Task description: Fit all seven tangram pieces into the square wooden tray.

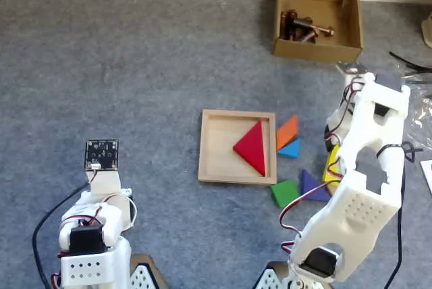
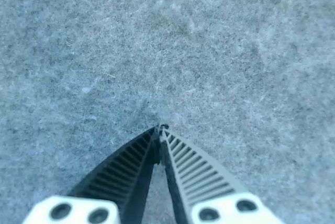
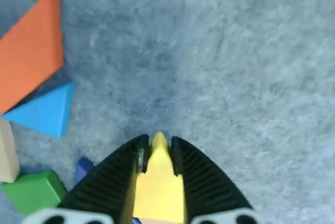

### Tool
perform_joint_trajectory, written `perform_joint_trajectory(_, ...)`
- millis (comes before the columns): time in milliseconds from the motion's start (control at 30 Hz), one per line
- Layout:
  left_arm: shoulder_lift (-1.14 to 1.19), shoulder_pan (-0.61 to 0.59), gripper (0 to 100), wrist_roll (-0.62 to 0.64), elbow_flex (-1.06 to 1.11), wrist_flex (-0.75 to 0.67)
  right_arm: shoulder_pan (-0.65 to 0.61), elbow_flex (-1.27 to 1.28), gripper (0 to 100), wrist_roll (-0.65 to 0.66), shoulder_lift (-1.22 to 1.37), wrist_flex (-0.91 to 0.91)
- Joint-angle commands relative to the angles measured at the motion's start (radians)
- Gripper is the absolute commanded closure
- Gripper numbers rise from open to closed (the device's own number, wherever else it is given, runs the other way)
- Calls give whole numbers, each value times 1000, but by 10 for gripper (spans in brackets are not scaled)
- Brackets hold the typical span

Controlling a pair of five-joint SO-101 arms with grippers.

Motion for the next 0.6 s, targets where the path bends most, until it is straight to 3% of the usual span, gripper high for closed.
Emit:
perform_joint_trajectory(0,7,-8,995,2,21,8,-4,-64,993,23,-7,13)
perform_joint_trajectory(400,7,-8,995,2,21,8,2,-67,992,29,-12,18)
perform_joint_trajectory(567,7,-8,995,2,21,8,24,-127,992,29,-12,101)
